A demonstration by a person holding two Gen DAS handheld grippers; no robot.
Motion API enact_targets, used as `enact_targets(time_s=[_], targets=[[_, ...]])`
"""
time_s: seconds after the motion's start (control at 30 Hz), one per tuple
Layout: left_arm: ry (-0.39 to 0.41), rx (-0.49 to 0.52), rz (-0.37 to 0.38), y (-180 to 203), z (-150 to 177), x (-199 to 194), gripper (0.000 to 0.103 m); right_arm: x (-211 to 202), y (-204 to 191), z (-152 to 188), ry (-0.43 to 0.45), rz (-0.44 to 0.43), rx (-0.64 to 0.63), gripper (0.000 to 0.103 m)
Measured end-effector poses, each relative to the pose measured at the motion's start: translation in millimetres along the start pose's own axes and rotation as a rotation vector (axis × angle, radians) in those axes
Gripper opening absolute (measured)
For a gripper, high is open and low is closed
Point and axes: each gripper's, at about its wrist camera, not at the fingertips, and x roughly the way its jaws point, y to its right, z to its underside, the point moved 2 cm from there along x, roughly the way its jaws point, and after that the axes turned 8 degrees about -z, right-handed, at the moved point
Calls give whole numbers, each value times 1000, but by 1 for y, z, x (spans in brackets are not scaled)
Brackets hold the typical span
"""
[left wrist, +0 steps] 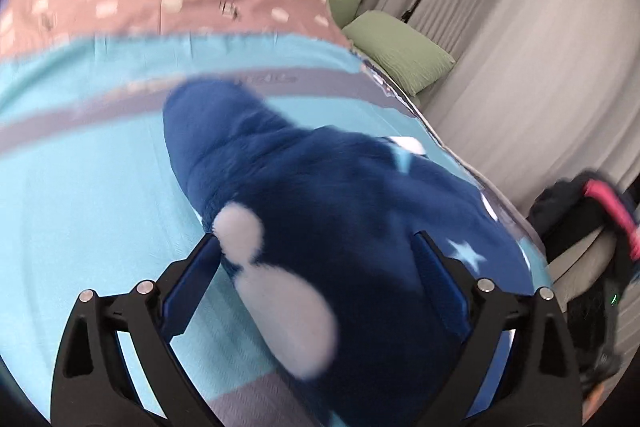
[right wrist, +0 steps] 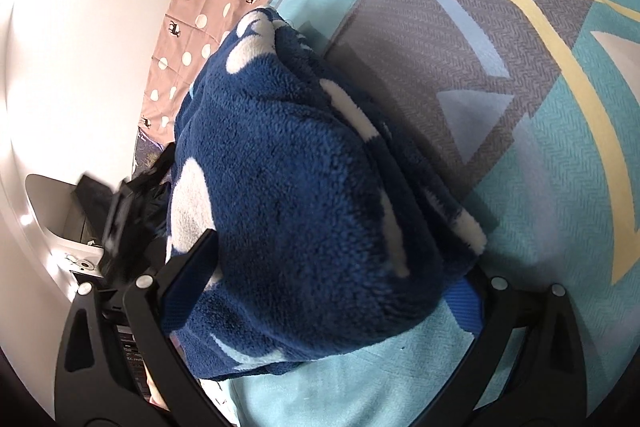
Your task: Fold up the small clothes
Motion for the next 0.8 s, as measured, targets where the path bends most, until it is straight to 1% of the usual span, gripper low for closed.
enact_targets(time_s=[0.07,0.2,0.27,0.3,0.33,0.37,0.4,0.43,0.47,0.53,0.6,0.63,0.7,0.8], targets=[[-26,-64,48,-12,-5,14,101,1,-1,0,2,3,2,101],[-72,-164,139,-27,-7,42,102,2,-4,-3,12,16,12,101],[-45,-196,172,-32,-11,49,101,2,-5,-5,23,29,3,100],[-31,-197,173,-32,-14,49,97,1,-7,-7,28,29,-17,96],[-10,-204,175,-32,-16,48,84,1,-11,-10,27,15,-56,84],[7,-221,188,-33,-18,47,73,0,-13,-13,22,3,-74,79],[21,-237,210,-33,-19,44,68,0,-17,-16,14,-12,-90,69],[45,-241,232,-31,-22,37,61,-2,-22,-20,9,-16,-112,61],[69,-226,231,-27,-26,29,59,-3,-32,-28,10,-5,-161,58],[113,-185,218,-20,-41,11,57,-2,-54,-42,27,34,-277,54],[161,-151,204,-18,-61,-7,57,6,-82,-66,58,72,-395,53],[201,-135,175,-21,-79,-20,57,13,-94,-80,63,73,-434,54],[258,-133,136,-31,-105,-36,57,35,-120,-115,43,47,-484,54],[332,-148,45,-58,-148,-58,57,86,-160,-165,-28,-5,-524,53]])
